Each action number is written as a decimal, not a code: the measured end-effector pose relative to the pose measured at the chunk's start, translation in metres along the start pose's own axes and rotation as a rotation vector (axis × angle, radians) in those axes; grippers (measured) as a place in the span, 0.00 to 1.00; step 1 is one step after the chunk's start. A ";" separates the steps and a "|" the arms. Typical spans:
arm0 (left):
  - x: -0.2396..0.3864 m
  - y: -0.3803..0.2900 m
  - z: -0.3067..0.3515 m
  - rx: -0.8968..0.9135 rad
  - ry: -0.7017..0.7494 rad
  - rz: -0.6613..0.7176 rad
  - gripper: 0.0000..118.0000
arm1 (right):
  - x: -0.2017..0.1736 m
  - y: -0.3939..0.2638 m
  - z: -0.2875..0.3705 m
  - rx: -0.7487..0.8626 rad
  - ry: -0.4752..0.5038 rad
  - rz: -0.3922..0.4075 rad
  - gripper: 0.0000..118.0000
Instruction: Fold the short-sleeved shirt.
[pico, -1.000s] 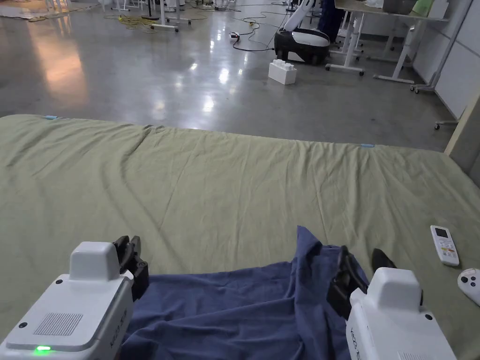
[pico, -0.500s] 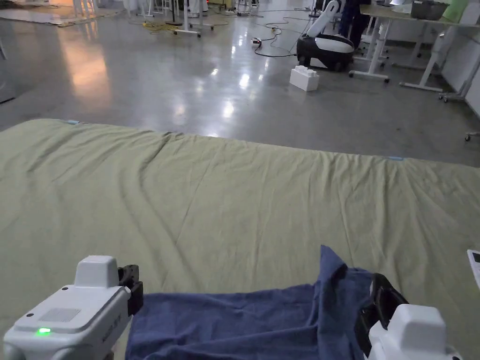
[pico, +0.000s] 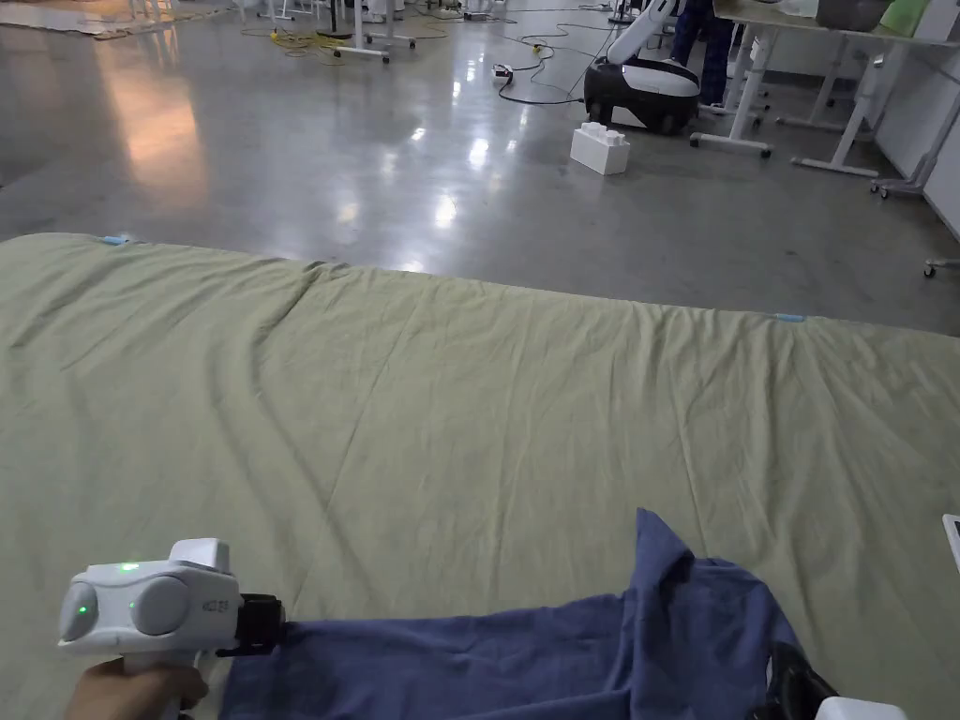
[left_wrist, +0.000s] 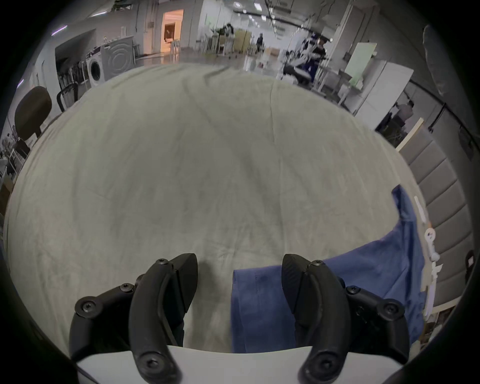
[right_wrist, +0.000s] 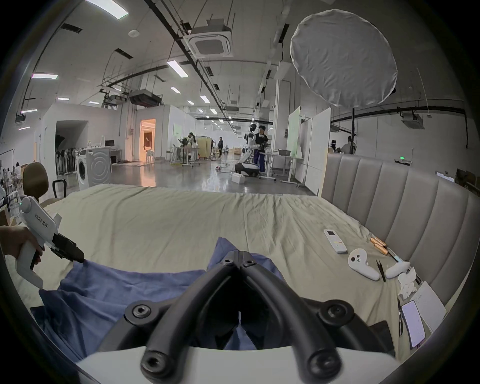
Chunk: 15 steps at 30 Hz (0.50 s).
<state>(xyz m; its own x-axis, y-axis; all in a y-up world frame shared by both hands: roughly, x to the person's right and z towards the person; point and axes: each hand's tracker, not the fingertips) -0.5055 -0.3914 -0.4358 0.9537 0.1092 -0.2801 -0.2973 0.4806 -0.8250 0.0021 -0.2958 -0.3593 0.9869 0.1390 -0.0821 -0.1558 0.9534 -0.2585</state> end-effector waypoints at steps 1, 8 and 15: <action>0.005 -0.004 -0.002 0.001 0.011 -0.025 0.58 | 0.001 -0.003 -0.001 -0.010 -0.004 0.001 0.00; 0.039 -0.013 0.012 0.057 0.100 -0.146 0.17 | 0.013 -0.022 -0.013 -0.094 -0.029 -0.020 0.00; 0.045 -0.010 0.010 0.045 0.098 -0.214 0.05 | 0.046 -0.020 -0.089 -0.260 0.007 -0.054 0.01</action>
<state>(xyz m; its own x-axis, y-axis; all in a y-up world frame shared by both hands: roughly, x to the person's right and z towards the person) -0.4587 -0.3826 -0.4352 0.9853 -0.0832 -0.1495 -0.0847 0.5221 -0.8487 0.0467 -0.3320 -0.4437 0.9939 0.0873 -0.0675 -0.1095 0.8583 -0.5013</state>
